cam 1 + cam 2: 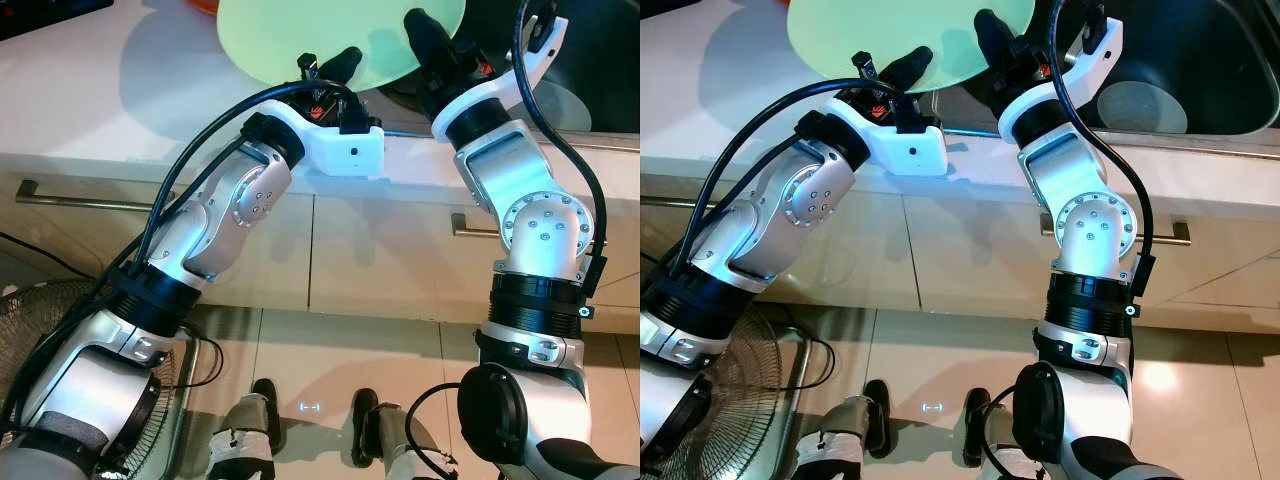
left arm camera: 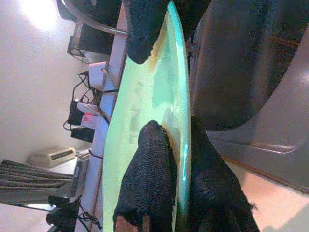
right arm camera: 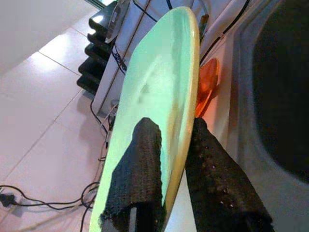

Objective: Kitchen organization

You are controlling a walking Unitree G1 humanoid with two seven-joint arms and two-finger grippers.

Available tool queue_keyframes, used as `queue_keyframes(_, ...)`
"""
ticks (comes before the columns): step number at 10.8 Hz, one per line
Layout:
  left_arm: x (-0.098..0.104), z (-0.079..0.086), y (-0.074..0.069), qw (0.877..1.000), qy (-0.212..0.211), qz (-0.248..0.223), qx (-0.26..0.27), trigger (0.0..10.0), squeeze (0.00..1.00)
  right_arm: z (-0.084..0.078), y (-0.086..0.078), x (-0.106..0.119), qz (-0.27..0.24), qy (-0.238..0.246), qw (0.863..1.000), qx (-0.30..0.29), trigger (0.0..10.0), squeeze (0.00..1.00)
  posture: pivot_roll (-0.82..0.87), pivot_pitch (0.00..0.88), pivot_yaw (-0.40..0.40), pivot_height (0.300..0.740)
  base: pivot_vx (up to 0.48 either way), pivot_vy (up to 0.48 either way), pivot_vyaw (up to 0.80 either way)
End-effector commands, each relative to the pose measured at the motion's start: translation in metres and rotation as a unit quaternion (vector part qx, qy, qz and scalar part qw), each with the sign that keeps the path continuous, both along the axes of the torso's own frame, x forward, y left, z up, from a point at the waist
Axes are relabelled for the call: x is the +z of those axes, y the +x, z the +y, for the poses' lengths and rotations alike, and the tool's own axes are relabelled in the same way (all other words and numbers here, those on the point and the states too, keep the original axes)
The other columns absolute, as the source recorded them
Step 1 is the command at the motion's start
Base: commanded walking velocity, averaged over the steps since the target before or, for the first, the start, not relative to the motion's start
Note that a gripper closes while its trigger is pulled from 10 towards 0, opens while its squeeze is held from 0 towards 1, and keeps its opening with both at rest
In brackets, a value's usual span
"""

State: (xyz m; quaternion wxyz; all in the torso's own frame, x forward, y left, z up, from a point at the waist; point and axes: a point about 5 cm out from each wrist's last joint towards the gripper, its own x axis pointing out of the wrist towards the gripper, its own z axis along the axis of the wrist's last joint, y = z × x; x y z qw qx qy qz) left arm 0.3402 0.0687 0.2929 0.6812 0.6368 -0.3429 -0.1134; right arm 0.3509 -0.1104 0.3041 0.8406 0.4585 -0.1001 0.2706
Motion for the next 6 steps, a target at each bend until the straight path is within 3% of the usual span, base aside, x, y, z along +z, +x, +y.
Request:
queue_keyframes(1,0.007,-0.005,-0.007,1.0,-0.009,-0.01,-0.025,10.0,0.79,-0.006,-0.001,0.0,-0.012,0.009,1.0,-0.008,0.0,0.0,0.17,0.292,-0.043,0.74,0.0,0.0,0.0)
queue_keyframes(2,0.007,-0.005,-0.006,1.0,-0.011,-0.007,-0.026,10.0,1.0,-0.006,-0.001,0.0,-0.012,0.01,1.0,-0.008,0.0,0.0,0.17,0.292,-0.043,0.74,0.0,0.0,0.0)
queue_keyframes(4,0.006,-0.005,-0.007,1.0,-0.011,-0.006,-0.027,10.0,1.0,-0.009,-0.001,0.0,-0.008,0.013,1.0,-0.019,0.0,0.0,0.17,0.29,-0.041,0.74,0.0,0.0,0.0)
queue_keyframes(5,0.006,-0.005,-0.007,1.0,-0.012,-0.006,-0.027,10.0,1.0,-0.016,0.003,-0.001,0.0,0.025,0.999,-0.043,0.0,0.0,0.18,0.289,-0.04,0.74,0.0,0.0,0.0)
queue_keyframes(6,0.006,-0.005,-0.007,1.0,-0.013,-0.005,-0.028,10.0,1.0,-0.033,0.009,0.0,0.012,0.058,0.994,-0.09,0.0,0.0,0.17,0.288,-0.04,0.74,0.0,0.0,0.0)
